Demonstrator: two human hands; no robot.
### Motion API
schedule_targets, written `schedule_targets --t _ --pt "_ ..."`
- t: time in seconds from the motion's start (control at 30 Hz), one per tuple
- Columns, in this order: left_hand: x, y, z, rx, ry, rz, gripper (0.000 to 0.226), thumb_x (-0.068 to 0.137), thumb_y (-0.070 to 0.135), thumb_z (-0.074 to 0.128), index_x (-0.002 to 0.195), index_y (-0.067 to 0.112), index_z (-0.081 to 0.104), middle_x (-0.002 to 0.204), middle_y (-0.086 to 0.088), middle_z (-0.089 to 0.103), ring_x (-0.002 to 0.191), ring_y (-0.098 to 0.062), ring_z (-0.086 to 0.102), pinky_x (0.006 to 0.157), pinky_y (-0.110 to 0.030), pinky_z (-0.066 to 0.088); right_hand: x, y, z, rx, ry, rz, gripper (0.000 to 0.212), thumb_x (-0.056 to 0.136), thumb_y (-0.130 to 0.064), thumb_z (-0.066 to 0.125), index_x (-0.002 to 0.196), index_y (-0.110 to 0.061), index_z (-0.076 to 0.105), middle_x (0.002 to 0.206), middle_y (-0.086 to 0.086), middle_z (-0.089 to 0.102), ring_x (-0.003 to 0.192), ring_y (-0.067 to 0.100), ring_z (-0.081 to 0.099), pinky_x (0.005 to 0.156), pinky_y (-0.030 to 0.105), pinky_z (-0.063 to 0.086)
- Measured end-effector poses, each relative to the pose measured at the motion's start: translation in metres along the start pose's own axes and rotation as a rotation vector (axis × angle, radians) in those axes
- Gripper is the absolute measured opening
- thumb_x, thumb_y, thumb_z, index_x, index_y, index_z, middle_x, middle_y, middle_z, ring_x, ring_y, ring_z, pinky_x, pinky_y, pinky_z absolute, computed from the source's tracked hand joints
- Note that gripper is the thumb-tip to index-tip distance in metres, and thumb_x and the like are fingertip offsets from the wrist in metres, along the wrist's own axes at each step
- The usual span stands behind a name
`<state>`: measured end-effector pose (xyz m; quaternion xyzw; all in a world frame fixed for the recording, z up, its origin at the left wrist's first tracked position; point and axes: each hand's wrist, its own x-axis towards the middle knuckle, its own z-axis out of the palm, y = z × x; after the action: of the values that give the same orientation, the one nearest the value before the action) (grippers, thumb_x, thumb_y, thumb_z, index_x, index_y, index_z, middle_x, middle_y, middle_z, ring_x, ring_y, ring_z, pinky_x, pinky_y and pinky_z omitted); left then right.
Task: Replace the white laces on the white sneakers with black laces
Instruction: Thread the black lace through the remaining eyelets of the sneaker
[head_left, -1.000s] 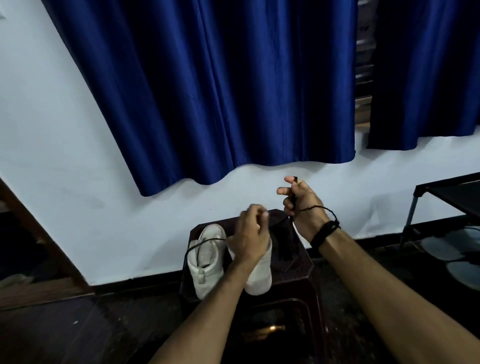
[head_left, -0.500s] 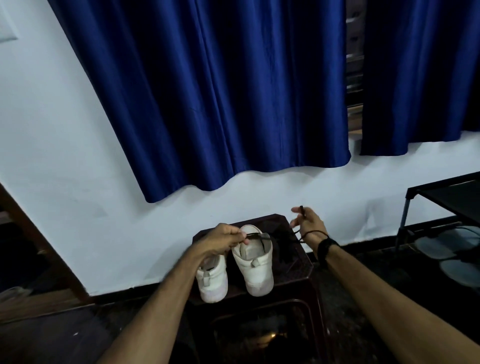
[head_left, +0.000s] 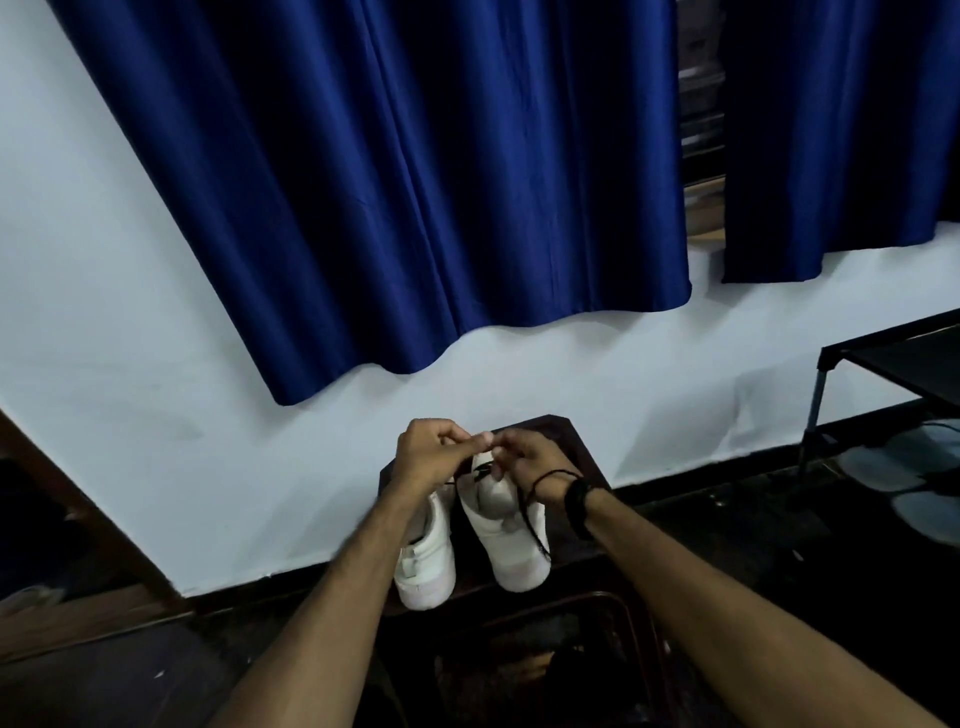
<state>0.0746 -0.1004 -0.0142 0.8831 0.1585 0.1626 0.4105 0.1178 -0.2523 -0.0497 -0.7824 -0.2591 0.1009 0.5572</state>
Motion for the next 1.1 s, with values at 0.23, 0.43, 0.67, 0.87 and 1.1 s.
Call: schedule_targets --t 0.23,0.43,0.67,0.87,1.1 --pt "0.001 -0.022 0.016 0.451 -0.086 -0.196 0.023 0.075 0.047 0.072 0.066 0.026 0.066 0.076 0.012 0.063 0.084 -0.012 0.054 0.084 -0.027 0.041 0.035 0.006 0.018 -0.285 0.135 -0.067 0.02 0.094 -0.016 0.051 0.086 -0.01 0.068 0.084 0.011 0.07 0.083 0.026 0.064 0.071 0.027 0.043" --pt "0.009 -0.023 0.015 0.44 -0.05 -0.349 0.008 0.074 0.027 0.076 0.076 0.021 0.072 0.077 0.007 0.062 0.087 -0.016 0.056 0.06 -0.024 0.03 0.029 0.036 0.024 -0.564 0.222 0.036 0.026 0.091 -0.015 0.047 0.105 -0.019 0.069 0.097 0.017 0.069 0.092 0.036 0.065 0.072 0.037 0.05" --pt "0.021 -0.04 0.016 0.318 -0.059 -0.428 0.014 0.074 0.028 0.079 0.077 0.019 0.07 0.087 0.0 0.067 0.09 -0.021 0.058 0.075 -0.026 0.039 0.022 0.044 0.028 -0.569 0.318 0.062 0.015 0.095 -0.025 0.044 0.102 -0.019 0.056 0.096 0.015 0.066 0.091 0.038 0.063 0.067 0.038 0.045" --pt "0.037 -0.066 0.024 0.057 -0.108 -0.461 0.029 0.056 0.013 0.087 0.08 0.005 0.074 0.09 -0.015 0.074 0.088 -0.026 0.069 0.094 -0.041 0.055 0.017 0.045 0.028 -0.617 0.268 0.049 0.021 0.097 -0.038 0.047 0.108 -0.029 0.061 0.1 0.011 0.068 0.097 0.034 0.063 0.071 0.034 0.041" --pt "0.022 -0.047 0.001 -0.083 -0.24 -0.457 0.008 0.079 -0.002 0.074 0.087 0.002 0.074 0.095 -0.015 0.072 0.087 -0.022 0.063 0.067 -0.018 0.05 0.012 0.043 0.028 -0.577 0.231 -0.031 0.025 0.091 -0.04 0.054 0.11 -0.04 0.069 0.109 -0.002 0.068 0.101 0.026 0.063 0.08 0.032 0.046"
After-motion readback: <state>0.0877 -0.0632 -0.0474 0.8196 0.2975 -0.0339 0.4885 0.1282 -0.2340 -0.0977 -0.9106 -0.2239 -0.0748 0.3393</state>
